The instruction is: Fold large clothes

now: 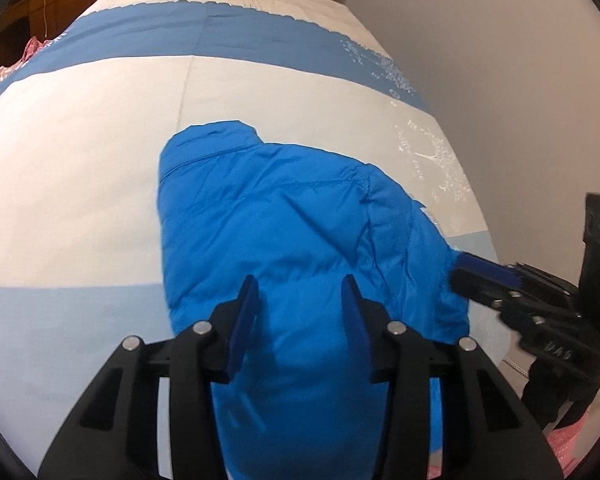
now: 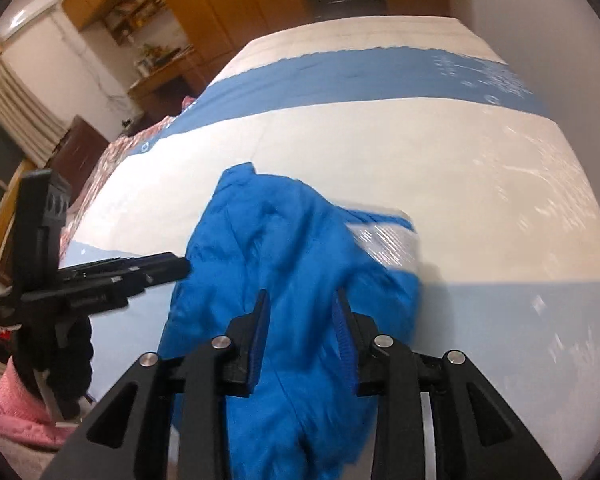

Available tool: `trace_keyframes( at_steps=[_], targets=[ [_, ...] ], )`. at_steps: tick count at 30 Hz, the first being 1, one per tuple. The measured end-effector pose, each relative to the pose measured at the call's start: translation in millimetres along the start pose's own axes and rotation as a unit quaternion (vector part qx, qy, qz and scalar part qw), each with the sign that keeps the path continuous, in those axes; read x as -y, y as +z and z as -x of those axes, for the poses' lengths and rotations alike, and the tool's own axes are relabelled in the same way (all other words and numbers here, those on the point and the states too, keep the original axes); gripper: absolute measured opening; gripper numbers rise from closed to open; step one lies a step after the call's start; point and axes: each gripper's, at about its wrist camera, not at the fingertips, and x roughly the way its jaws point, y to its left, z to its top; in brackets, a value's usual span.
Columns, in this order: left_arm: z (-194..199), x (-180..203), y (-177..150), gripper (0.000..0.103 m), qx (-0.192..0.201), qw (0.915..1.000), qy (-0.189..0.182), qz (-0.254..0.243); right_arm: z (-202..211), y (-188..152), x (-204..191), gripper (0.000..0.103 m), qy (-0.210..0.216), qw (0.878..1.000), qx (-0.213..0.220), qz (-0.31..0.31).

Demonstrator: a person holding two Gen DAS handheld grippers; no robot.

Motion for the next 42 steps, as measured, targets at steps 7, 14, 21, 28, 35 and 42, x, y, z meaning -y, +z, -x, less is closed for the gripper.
trace_keyframes(
  at_steps=[7, 14, 21, 28, 35, 42],
  targets=[
    [-46.1, -6.8, 14.5, 0.035, -0.057, 0.9978, -0.023, 0.023, -50.1, 0.3, 36.4, 0.022, -0.033, 0.997, -0.049, -0.052],
    [-81.5, -6.2, 18.8, 0.029, -0.067, 0.9975, 0.007, 0.02, -81.9, -17.5, 76.5, 0.015, 0.011, 0.99, -0.062, -0.126],
    [-55.6, -3.9, 16.2, 0.029, -0.059, 0.9982, -0.001, 0.008, -58.3, -13.6, 67.0, 0.016, 0.009, 0.992, -0.046, -0.12],
    [-1.9, -4.2, -27.6, 0.029, -0.056, 0.9982, -0.014, -0.014, -1.4, -29.3, 15.9, 0.02, -0.005, 0.999, -0.023, -0.033],
    [7.9, 3.8, -64.8, 0.027, -0.062, 0.9976, -0.013, -0.029, 5.7, -56.4, -11.3, 0.02, -0.007, 0.999, -0.05, 0.006],
    [-5.2, 2.7, -79.0, 0.026, -0.064, 0.9968, 0.008, -0.046, -17.9, -77.6, 0.5, 0.019, -0.013, 0.997, -0.071, -0.029]
  ],
)
